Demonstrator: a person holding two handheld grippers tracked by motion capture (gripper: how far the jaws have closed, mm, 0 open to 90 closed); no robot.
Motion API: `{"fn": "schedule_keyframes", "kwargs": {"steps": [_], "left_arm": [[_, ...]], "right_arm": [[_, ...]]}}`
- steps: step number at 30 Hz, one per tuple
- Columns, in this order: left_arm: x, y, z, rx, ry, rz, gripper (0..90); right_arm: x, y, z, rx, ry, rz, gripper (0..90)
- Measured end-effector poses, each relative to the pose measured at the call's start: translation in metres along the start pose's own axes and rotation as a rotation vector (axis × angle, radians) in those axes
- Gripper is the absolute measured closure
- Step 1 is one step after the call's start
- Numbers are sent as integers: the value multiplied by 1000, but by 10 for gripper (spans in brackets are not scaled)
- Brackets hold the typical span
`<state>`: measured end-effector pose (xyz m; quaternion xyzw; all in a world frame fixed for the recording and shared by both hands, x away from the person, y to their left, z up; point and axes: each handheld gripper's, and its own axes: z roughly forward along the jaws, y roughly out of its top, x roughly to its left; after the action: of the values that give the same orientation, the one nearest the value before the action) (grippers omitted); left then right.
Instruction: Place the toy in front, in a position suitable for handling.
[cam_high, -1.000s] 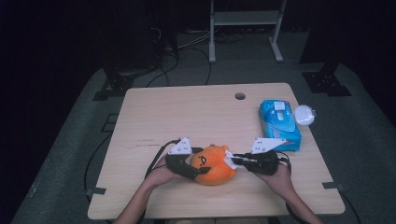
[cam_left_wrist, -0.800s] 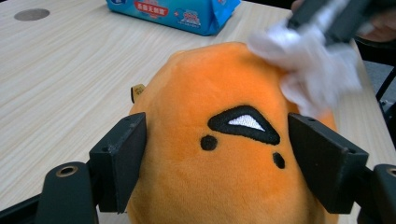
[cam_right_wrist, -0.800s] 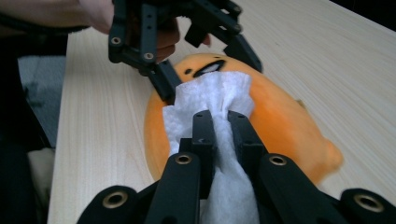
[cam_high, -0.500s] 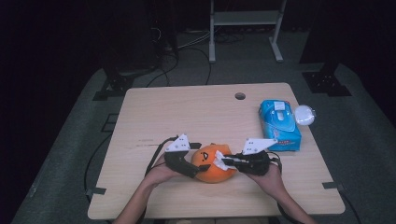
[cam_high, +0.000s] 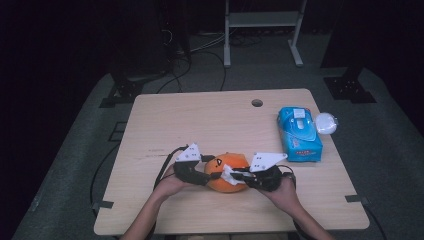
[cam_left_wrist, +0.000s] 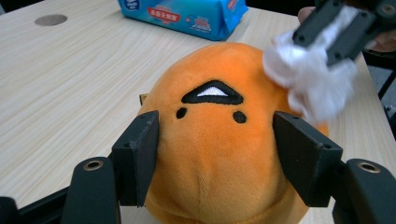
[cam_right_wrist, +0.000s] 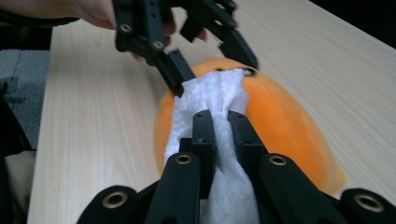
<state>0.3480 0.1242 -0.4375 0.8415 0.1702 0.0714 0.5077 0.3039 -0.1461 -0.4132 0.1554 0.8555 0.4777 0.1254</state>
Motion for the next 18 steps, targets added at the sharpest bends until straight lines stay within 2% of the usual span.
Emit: {"fn": "schedule_keyframes", "kwargs": {"steps": [4,7,12,15,18], "left_arm": [[5,-2,0,-15,-5,-26,337],[5,-2,0,-15,-7,-28,336],[6,-3,-1,-8,2,-26,335],[8,-4,-1,-9,-3,-35,329],[5,0,-1,-6,-20,-42,248]], "right_arm": [[-16,-14,-12,2,-28,53,816],[-23,-23,-20,5,-39,90,816],[-22,-22,-20,16,-51,75,816],[-19,-21,-20,6,-35,79,816],[-15,-20,-17,6,-26,76,816]]}}
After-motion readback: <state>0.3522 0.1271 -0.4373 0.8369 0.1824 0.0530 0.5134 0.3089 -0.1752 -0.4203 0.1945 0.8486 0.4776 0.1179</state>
